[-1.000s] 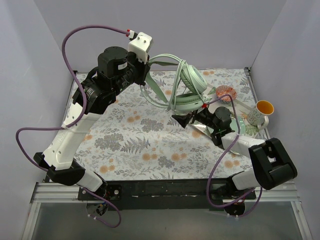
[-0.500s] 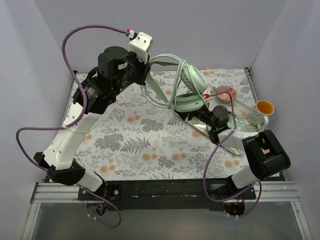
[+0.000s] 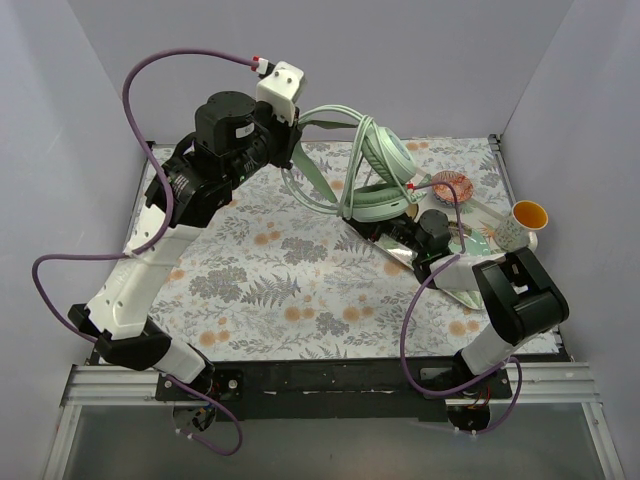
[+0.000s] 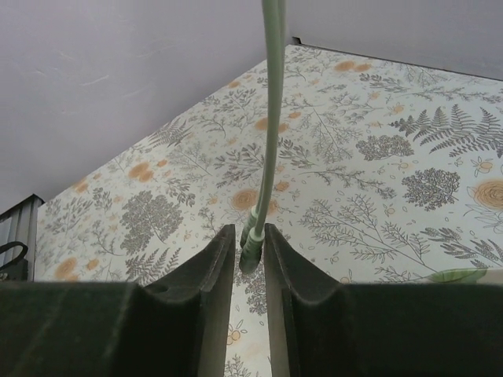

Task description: Wrap the headphones

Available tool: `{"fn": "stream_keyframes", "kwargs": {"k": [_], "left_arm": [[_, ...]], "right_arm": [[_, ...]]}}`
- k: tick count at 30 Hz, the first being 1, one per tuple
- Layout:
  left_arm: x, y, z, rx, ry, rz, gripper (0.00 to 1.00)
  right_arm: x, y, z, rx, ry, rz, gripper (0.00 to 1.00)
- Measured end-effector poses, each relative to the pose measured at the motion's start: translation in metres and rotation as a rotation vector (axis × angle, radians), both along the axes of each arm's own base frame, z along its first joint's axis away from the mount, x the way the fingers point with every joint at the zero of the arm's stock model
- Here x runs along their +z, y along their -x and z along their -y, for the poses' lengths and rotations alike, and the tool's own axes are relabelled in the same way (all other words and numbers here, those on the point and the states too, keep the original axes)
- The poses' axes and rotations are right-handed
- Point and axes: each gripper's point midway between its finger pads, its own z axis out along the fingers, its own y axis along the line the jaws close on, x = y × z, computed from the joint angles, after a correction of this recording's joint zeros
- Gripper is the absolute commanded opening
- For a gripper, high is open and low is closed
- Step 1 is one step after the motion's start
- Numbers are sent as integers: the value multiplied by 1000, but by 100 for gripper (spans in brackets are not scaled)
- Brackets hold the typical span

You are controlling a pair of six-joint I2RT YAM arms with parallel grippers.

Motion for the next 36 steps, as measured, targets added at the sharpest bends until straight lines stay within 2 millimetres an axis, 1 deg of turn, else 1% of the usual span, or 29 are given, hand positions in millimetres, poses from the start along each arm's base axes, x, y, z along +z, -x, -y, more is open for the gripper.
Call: {"fn": "stream_keyframes", "kwargs": {"k": [4,7,8,10,13,15,19,22,24,27,28,29,30,32,34,36], "left_arm": [[-1,-1,1,0,-2,-2,0],[-2,-1,1,0,-3,-4,0],[-2,-2,1,0,-4,-4,0],[-2,-2,1,0,-4,-5,0],[-2,-2,1,1,-4,-4,0],[-2,-2,1,5,-4,-4,0],[2,-6,-2,34,14,6,0],[4,-12,-6,65,47,7,0],[1,-21,-12,97,65,-5,0],[-9,-48,-34,184,91,-27,0],[-13,-56,-42,212,94,-32,0],[-18,-67,-52,246,96,-36,0],[-27,-79,-62,283,90,-46,0],[-38,-95,-82,348,79,-54,0],[-54,-110,-96,399,57,-54,0],[-73,-121,-103,443,29,-47,0]], "right_arm": [[6,-1,-3,4,-9,11,34],[10,-1,-6,12,-17,14,25],[12,-2,-7,14,-21,16,20],[14,-3,-8,15,-24,18,18],[14,-2,-9,19,-25,16,12],[14,-2,-10,23,-26,12,1],[13,-1,-10,25,-28,1,1],[6,2,-14,32,-17,-32,1],[-1,5,-20,45,5,-65,1],[-9,14,-37,73,55,-103,1],[-10,14,-38,72,69,-108,1],[-12,23,-48,89,98,-111,1],[-13,28,-53,97,121,-110,1],[-12,39,-63,109,172,-102,1],[-10,49,-75,131,220,-92,1],[-10,58,-89,154,286,-84,1]]}}
